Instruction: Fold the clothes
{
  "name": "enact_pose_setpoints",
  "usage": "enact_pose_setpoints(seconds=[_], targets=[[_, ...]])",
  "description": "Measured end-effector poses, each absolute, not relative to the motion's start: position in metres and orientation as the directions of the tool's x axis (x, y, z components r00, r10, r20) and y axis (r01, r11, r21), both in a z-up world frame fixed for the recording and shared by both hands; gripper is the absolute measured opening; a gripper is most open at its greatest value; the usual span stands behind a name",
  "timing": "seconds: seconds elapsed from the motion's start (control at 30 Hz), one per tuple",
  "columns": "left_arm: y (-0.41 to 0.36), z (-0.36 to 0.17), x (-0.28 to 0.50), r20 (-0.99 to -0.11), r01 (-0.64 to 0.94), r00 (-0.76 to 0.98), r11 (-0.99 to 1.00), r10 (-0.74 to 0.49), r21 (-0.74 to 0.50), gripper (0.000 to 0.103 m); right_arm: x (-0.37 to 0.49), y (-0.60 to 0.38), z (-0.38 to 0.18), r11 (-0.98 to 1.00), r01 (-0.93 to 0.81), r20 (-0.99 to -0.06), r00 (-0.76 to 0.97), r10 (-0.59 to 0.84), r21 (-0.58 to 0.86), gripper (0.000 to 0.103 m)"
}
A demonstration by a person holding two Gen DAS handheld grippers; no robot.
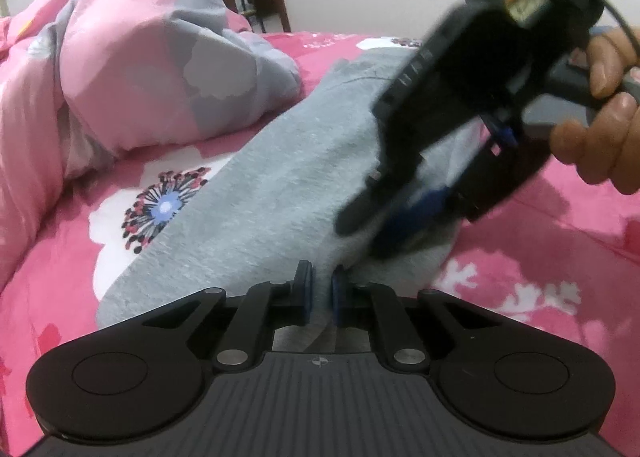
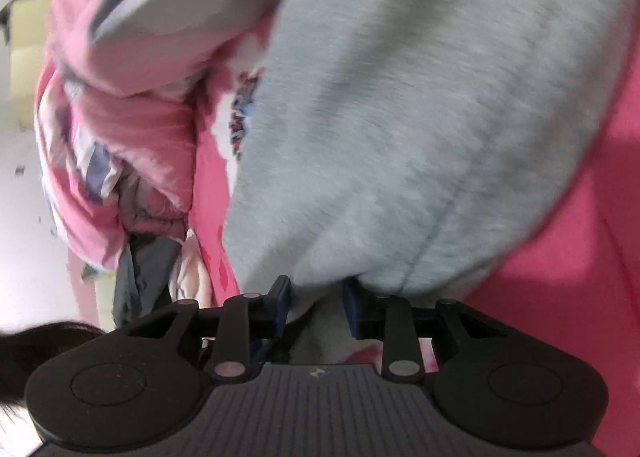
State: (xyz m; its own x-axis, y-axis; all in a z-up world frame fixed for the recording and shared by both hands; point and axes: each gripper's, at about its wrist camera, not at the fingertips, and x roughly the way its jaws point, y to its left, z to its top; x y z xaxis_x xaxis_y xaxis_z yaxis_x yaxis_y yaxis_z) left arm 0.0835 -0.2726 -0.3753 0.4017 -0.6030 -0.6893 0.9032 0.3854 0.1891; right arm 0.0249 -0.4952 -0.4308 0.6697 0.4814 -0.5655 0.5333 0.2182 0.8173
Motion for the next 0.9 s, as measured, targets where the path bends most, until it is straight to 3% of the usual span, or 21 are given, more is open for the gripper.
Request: enact_pose_setpoints(seconds=[0.13, 0.3, 0.53, 0.67, 0.9], targets=[[-0.269, -0.377, 0.073, -0.682, 0.910, 0.398, 0.360, -0.614, 0.207, 0.008, 0.027, -0.486, -0.402, 0.452, 0.427, -0.596, 0.722, 0.351, 0.783, 0.028], [-0.268, -0.389, 0.065, -0.692, 0.913, 0.395, 0.338, -0.604, 0.226, 0.008, 0.029, -0.459, -0.398, 0.789, 0.244, -0.670, 0.694, 0.265, 0.564, 0.026], [-0.264, -0.397, 0.057, -0.673, 0.907, 0.421, 0.291, -0.608, 0.304, 0.009, -0.002, -0.495, -0.393, 0.728, 0.259, -0.687, 0.622, 0.376, 0.634, 0.030], [-0.264, -0.398, 0.056, -0.669, 0.902, 0.431, 0.296, -0.606, 0.313, 0.010, -0.027, -0.509, -0.367, 0.754, 0.310, -0.738, 0.592, 0.323, 0.579, 0.032], [-0.263, -0.397, 0.052, -0.658, 0.894, 0.448, 0.315, -0.605, 0.319, 0.011, 0.010, -0.456, -0.333, 0.898, 0.055, -0.649, 0.710, 0.272, 0.437, 0.031]])
